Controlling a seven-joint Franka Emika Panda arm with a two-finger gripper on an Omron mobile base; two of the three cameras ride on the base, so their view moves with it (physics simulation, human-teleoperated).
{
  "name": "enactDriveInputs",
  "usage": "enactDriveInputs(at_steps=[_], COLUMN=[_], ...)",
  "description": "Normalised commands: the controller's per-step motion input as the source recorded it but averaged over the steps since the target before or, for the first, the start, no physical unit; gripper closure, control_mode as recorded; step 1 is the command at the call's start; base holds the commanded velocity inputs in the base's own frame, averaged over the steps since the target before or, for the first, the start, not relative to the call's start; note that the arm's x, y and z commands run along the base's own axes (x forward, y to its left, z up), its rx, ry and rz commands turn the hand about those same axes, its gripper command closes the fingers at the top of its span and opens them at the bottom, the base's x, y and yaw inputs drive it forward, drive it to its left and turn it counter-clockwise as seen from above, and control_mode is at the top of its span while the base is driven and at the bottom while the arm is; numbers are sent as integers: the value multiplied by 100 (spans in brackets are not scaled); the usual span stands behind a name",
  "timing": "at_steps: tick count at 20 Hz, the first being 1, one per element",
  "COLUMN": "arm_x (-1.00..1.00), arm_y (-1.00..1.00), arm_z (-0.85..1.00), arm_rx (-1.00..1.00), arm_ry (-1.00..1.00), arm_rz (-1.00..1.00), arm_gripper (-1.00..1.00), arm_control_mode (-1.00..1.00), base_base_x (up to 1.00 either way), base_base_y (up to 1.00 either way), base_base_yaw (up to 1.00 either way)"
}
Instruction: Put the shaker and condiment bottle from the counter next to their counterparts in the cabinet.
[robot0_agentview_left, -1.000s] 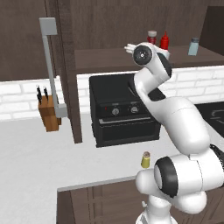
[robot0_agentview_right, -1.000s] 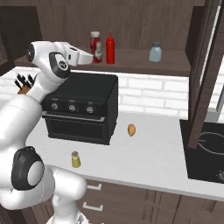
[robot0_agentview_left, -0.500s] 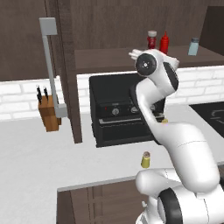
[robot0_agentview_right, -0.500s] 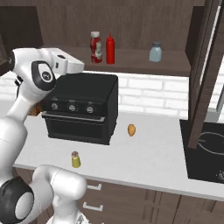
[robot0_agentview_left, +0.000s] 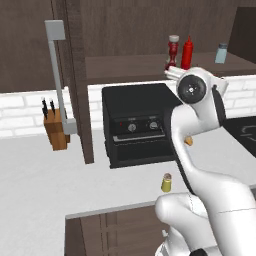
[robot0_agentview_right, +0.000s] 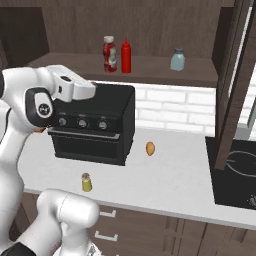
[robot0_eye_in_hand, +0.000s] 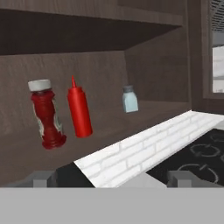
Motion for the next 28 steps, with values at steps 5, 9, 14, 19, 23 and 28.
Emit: enactDriveInputs(at_steps=[5, 9, 14, 19, 23, 28], arm_x=[-74, -85, -61, -51, -47, -29], arm_y=[-26, -2, 0, -1, -20, -29], arm_z=[-57, -73, -69, -64, -76, -81], arm_rx=[-3, -5, -4, -3, -3, -4], arm_ry=[0, 0, 0, 2, 0, -3], arm_rz=[0, 0, 0, 0, 0, 0], arm_gripper=[-100, -100, -100, -100, -100, -100], arm_control_mode=[-100, -100, -100, -100, -100, -100], base_base_x=[0, 0, 0, 0, 0, 0], base_base_y=[0, 0, 0, 0, 0, 0], base_base_yaw=[0, 0, 0, 0, 0, 0])
